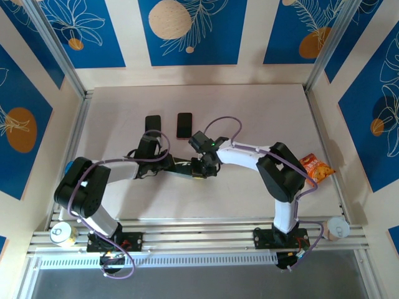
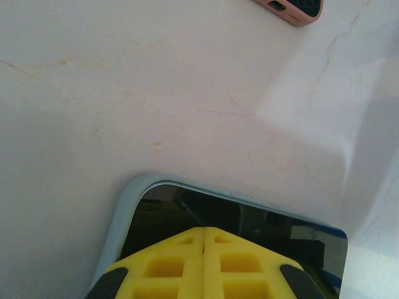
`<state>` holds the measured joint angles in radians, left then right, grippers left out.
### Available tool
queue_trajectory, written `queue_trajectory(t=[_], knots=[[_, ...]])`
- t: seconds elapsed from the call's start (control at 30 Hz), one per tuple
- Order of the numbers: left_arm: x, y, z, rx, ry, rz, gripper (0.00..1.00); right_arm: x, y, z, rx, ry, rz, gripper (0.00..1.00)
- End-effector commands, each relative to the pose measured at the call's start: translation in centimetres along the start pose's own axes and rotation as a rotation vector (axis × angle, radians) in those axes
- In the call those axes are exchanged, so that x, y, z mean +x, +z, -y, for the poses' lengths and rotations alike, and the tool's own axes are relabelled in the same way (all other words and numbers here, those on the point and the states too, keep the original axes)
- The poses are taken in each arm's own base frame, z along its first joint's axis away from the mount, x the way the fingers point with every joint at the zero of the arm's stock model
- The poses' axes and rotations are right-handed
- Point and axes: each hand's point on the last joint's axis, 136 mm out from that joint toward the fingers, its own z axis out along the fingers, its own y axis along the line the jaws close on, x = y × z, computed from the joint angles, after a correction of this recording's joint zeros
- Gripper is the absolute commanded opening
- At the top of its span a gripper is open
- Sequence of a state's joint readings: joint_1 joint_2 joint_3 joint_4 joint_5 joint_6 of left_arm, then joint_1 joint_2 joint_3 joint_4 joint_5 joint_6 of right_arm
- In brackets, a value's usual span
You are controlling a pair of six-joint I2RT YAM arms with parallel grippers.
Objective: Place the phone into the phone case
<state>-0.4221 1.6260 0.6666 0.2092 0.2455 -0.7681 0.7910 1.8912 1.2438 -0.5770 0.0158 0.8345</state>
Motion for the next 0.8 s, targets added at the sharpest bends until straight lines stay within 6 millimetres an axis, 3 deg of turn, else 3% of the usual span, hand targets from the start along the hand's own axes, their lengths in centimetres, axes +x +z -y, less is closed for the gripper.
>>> queue_trajectory(t=[0.0,0.37,0.77], knots=[[2.5,1.1,-2.0,-0.051,-0.008,-0.073,0.0,1.5,3.5,2.3,0.148,-0.054,-0.071,0.0],[4.2,1.8,-3.6,-0.075,-0.035,-0.112,0.0,4.1,6.8,3.7,0.261,-0.106,-0.171,0.0],[5.1,1.8,-4.8,-0.085,-0.079,-0.119,0.0,6.2,9.5,5.7,0.274,-0.077,-0.239,0.0]])
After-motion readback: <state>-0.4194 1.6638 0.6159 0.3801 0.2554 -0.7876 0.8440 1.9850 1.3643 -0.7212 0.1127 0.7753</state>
